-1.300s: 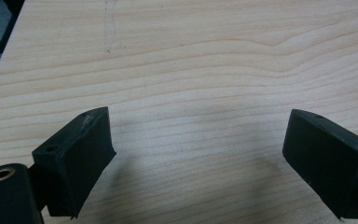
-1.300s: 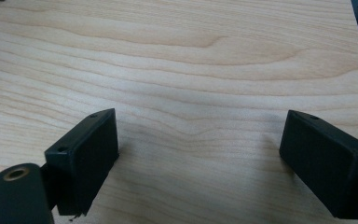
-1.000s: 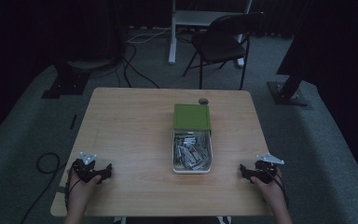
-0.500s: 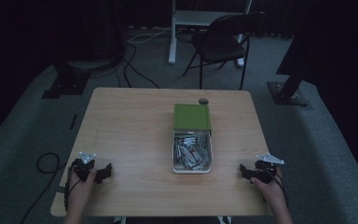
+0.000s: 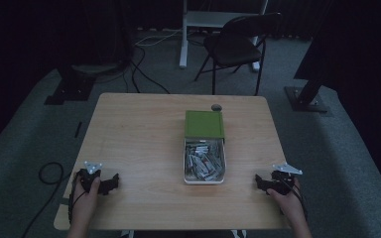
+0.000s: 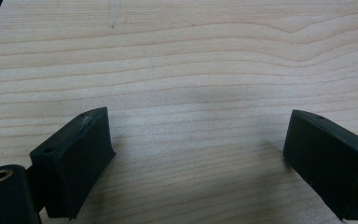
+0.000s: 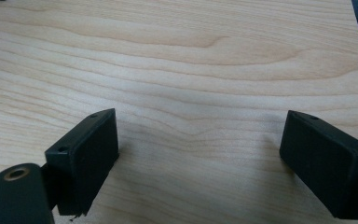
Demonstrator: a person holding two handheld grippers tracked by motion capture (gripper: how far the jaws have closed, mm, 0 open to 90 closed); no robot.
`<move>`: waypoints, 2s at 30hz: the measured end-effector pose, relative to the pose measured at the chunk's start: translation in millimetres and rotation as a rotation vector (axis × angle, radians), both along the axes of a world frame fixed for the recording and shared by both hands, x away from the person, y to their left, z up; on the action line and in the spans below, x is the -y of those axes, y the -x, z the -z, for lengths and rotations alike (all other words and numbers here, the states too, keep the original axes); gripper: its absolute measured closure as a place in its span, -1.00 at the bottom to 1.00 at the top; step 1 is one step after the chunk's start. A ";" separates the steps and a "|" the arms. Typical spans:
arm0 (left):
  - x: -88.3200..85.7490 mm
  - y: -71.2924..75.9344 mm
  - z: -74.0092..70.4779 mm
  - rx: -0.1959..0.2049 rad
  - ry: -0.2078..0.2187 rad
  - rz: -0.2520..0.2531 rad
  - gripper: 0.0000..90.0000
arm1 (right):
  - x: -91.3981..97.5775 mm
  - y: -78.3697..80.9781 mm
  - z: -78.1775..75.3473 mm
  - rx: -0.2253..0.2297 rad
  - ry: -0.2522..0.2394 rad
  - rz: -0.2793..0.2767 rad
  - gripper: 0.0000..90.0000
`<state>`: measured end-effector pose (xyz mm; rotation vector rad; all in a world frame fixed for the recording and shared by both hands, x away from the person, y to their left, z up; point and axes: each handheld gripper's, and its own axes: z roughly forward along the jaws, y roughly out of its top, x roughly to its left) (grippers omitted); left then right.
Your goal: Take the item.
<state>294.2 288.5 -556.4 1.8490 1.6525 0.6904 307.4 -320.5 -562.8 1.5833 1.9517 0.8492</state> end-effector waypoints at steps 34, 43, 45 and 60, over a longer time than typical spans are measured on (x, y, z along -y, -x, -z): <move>1.8 -0.3 0.2 0.002 0.002 -0.017 -0.82 | -27.2 1.0 -46.6 0.068 -0.052 -0.040 -0.71; 1.8 -0.2 0.1 0.000 0.001 -0.016 -0.82 | -40.7 3.8 -66.4 0.115 -0.071 -0.091 -0.70; 1.8 -0.3 0.2 0.001 0.001 -0.016 -0.82 | -44.0 4.0 -70.4 0.124 -0.073 -0.102 -0.70; 2.1 -0.5 0.2 0.001 0.000 -0.018 -0.82 | -66.0 5.7 -97.8 0.183 -0.099 -0.176 -0.65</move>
